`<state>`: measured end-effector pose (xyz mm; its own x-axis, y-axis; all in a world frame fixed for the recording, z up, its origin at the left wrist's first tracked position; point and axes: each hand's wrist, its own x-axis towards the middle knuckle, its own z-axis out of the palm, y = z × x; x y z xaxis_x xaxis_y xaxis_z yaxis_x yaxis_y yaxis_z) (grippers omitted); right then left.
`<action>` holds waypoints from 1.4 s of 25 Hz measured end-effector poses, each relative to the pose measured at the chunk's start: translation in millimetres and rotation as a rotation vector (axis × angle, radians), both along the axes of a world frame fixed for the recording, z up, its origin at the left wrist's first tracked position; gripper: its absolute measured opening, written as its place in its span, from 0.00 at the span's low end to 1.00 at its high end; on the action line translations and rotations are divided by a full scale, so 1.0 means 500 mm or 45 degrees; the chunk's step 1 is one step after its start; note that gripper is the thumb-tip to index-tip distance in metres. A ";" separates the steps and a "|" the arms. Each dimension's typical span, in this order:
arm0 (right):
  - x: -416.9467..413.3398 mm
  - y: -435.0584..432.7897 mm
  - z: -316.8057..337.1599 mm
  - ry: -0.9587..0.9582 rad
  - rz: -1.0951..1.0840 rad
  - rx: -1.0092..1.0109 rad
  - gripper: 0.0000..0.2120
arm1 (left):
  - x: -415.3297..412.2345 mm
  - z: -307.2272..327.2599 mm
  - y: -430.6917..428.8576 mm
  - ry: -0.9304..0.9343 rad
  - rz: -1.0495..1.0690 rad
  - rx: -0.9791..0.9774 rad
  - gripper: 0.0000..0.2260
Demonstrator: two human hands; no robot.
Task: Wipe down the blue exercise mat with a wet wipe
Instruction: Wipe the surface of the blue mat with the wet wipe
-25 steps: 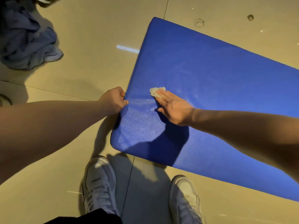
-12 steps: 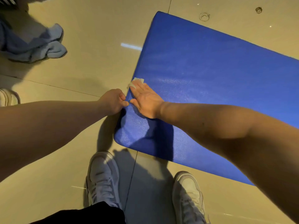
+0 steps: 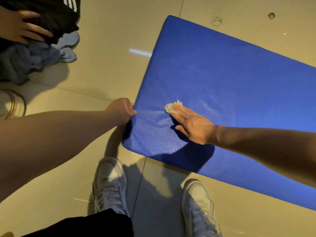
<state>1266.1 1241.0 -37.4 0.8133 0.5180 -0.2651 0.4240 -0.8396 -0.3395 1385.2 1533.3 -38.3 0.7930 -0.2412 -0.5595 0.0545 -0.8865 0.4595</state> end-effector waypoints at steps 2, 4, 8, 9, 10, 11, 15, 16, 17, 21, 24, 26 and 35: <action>-0.013 -0.004 -0.007 0.015 0.013 -0.017 0.31 | -0.007 -0.003 0.011 0.019 0.040 -0.013 0.09; 0.018 0.037 -0.021 0.031 0.001 -0.031 0.31 | -0.007 0.001 0.014 0.047 0.012 0.006 0.10; 0.120 0.189 -0.032 0.043 -0.048 0.054 0.28 | -0.008 0.009 0.013 0.048 -0.041 0.074 0.10; 0.135 0.216 -0.035 0.039 -0.050 0.065 0.28 | -0.011 0.007 0.015 0.041 -0.028 0.072 0.09; 0.144 0.233 -0.037 0.023 -0.042 0.065 0.28 | -0.015 0.005 0.017 0.031 -0.032 0.075 0.10; 0.149 0.240 -0.039 0.008 -0.022 0.060 0.28 | -0.018 0.004 0.019 0.027 -0.043 0.082 0.10; 0.121 0.193 -0.018 -0.058 0.087 0.109 0.26 | -0.025 0.006 0.023 0.052 -0.004 0.092 0.09; 0.098 0.171 -0.009 -0.067 0.117 0.105 0.25 | -0.027 0.007 0.023 0.065 0.011 0.090 0.10; 0.071 0.144 0.000 -0.065 0.142 0.110 0.25 | -0.030 0.007 0.025 0.078 0.026 0.089 0.10; -0.049 0.042 0.008 0.007 0.171 0.089 0.27 | -0.052 0.004 0.034 0.100 0.061 0.116 0.10; -0.047 0.069 -0.003 0.049 0.122 0.070 0.28 | -0.062 -0.001 0.038 0.095 0.055 0.132 0.10; 0.003 0.138 -0.009 0.068 0.071 0.087 0.26 | -0.065 0.002 0.039 0.082 0.033 0.152 0.11; 0.047 0.268 -0.010 0.024 0.070 0.107 0.27 | -0.112 0.016 0.066 0.025 -0.141 0.230 0.10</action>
<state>1289.6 1375.1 -42.4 0.7783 0.5828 -0.2337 0.4616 -0.7834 -0.4162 1329.0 1566.3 -30.4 0.7559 -0.2209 -0.6163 -0.0407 -0.9554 0.2926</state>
